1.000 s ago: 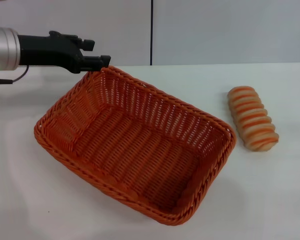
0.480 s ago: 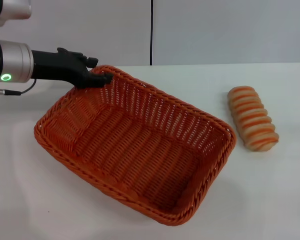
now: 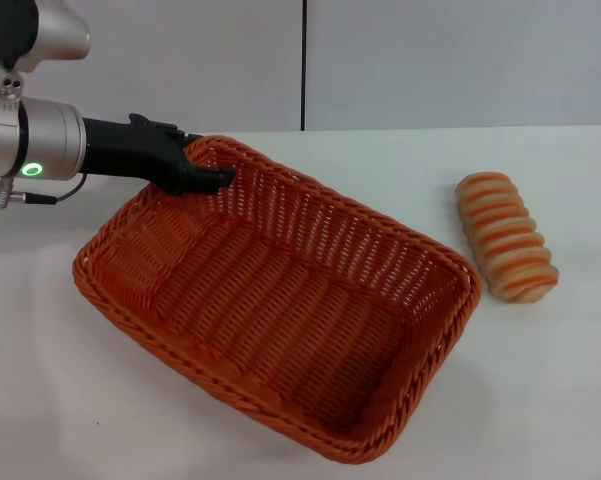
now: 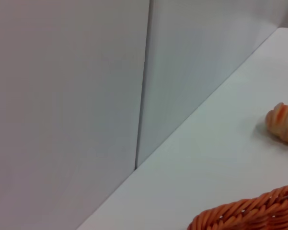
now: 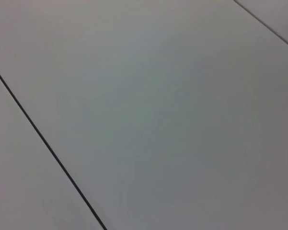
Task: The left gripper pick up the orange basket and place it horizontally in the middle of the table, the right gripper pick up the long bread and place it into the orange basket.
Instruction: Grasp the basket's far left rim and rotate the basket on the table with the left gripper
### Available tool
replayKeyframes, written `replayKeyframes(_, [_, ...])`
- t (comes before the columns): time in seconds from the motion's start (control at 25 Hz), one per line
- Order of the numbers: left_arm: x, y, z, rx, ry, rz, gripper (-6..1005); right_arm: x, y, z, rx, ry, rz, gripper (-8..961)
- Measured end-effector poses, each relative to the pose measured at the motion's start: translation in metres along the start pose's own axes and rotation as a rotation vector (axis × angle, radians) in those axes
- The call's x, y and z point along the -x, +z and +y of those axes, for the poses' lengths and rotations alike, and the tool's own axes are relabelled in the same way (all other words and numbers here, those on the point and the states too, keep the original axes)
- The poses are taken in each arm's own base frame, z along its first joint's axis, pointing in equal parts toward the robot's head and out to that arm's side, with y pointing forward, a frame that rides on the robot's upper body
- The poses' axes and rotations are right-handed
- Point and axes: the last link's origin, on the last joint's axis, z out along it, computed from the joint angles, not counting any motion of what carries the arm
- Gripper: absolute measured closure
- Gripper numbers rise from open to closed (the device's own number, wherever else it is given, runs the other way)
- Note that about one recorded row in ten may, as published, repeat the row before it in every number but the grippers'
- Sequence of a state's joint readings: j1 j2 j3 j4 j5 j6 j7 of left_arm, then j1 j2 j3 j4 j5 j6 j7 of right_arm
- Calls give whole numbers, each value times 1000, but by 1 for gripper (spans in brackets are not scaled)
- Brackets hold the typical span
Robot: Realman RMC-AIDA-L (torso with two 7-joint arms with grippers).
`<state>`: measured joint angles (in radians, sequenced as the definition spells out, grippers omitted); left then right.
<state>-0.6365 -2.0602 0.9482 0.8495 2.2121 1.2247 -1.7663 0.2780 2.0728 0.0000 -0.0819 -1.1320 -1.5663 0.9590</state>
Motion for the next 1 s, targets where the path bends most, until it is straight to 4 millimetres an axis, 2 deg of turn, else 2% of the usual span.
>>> replayKeyframes(0.56, [2,0,-6,-48,-11,9,442,0,-1,-2,-11,1,7,122])
replayKeyframes(0.72, [2,0,-6,-47,-10,7,667,0,-3,-3,-14,0,8,122])
replayKeyframes(1.0, [4,0,-5,-40,-12,5,773,0,-5,-4,-19,2,9,122])
